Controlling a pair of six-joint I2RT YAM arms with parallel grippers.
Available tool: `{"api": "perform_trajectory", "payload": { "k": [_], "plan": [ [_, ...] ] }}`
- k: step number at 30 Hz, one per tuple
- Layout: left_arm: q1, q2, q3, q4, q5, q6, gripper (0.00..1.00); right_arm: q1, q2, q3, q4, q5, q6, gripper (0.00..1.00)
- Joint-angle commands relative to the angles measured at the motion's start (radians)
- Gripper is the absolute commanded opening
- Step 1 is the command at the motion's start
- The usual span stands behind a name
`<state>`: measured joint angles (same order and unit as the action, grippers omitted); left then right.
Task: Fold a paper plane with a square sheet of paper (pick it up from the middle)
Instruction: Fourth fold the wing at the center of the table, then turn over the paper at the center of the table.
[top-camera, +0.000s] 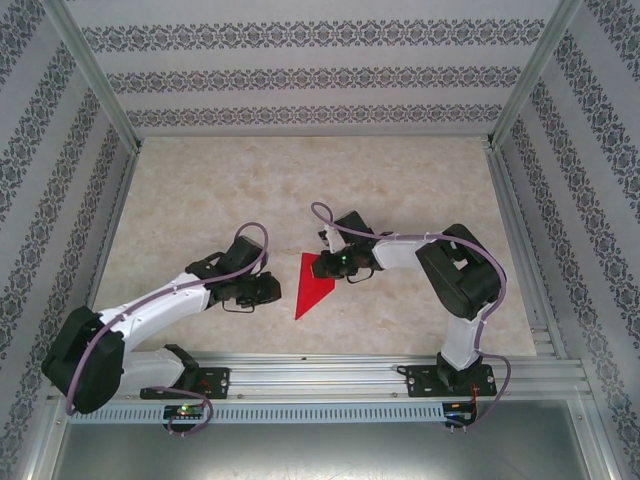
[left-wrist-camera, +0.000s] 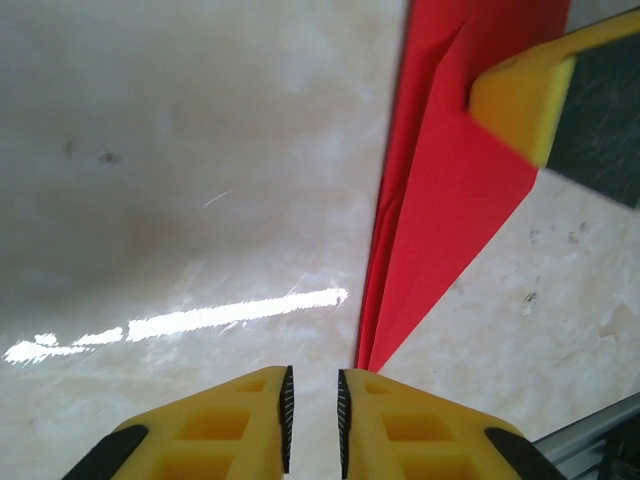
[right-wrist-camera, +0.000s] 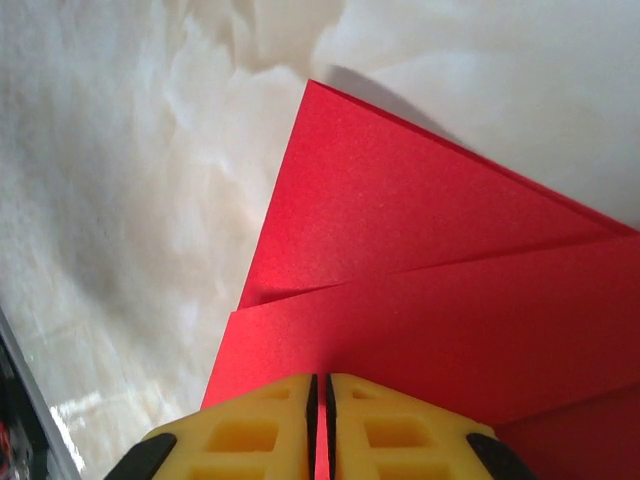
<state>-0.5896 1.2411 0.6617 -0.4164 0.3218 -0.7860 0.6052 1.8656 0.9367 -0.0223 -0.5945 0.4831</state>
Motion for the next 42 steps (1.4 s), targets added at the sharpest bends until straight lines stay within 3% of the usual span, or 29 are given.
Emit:
{"api": "perform_trajectory", "payload": {
  "k": [1, 10, 12, 15, 19, 26, 42],
  "plan": [
    [-0.006, 0.058, 0.068, 0.043, 0.018, 0.038, 0.27, 0.01, -0.057, 0.033, -0.12, -0.045, -0.102, 0.15],
    [-0.007, 0.253, 0.22, 0.056, 0.054, 0.098, 0.36, -0.063, -0.31, -0.07, -0.169, 0.233, 0.115, 0.3],
    [-0.008, 0.304, 0.253, 0.046, 0.065, 0.109, 0.37, -0.095, -0.348, -0.164, -0.093, 0.228, 0.221, 0.31],
    [-0.01, 0.365, 0.283, 0.036, 0.07, 0.123, 0.38, -0.112, -0.386, -0.279, 0.051, 0.174, 0.356, 0.43],
    [-0.01, 0.413, 0.299, 0.033, 0.064, 0.13, 0.38, -0.079, -0.386, -0.296, 0.08, 0.157, 0.413, 0.48],
    [-0.012, 0.452, 0.303, 0.036, 0.051, 0.137, 0.38, -0.021, -0.34, -0.302, 0.138, 0.169, 0.495, 0.49],
    [-0.018, 0.527, 0.316, 0.052, 0.082, 0.142, 0.36, 0.008, -0.264, -0.311, 0.196, 0.165, 0.576, 0.48]
  ]
}}
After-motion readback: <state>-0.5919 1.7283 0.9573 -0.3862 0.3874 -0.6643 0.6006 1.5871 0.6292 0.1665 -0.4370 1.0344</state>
